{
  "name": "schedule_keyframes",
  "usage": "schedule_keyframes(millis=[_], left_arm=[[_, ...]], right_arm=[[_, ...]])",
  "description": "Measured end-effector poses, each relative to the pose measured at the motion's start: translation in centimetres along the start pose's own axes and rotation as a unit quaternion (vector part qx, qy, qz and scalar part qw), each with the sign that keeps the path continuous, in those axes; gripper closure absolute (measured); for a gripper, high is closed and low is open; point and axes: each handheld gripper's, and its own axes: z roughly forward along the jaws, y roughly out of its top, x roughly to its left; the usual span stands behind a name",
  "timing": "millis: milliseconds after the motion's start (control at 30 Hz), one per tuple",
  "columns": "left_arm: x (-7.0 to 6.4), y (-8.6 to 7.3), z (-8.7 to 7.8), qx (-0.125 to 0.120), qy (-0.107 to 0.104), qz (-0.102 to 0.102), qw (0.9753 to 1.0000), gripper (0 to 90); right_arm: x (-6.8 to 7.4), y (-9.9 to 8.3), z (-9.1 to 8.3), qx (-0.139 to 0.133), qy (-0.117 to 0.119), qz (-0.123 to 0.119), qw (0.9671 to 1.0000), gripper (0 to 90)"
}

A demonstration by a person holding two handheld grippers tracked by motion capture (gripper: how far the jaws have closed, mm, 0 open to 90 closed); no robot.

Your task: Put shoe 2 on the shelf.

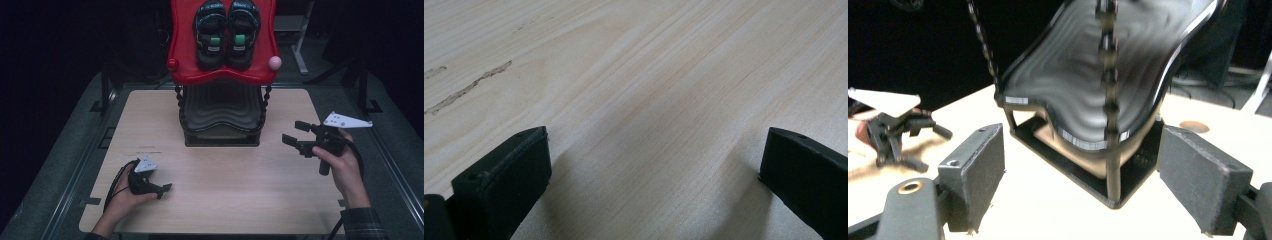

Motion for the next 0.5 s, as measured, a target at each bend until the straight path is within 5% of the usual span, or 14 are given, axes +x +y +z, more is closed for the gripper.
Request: schedule_keyframes(millis=[300, 500], left_arm=[[0.0, 0.0, 0.0, 0.000, 0.000, 0.000, 1.0000, 0.0], [0.0, 0.0, 0.0, -0.001, 0.000, 0.000, 1.0000, 0.0]], right_arm=[[0.7, -5.6, 0.4, 0.063, -0.019, 0.015, 0.9977, 21.2], [1.4, -8.2, 0.5, 0.129, -0.050, -0.006, 0.9903, 19.7]])
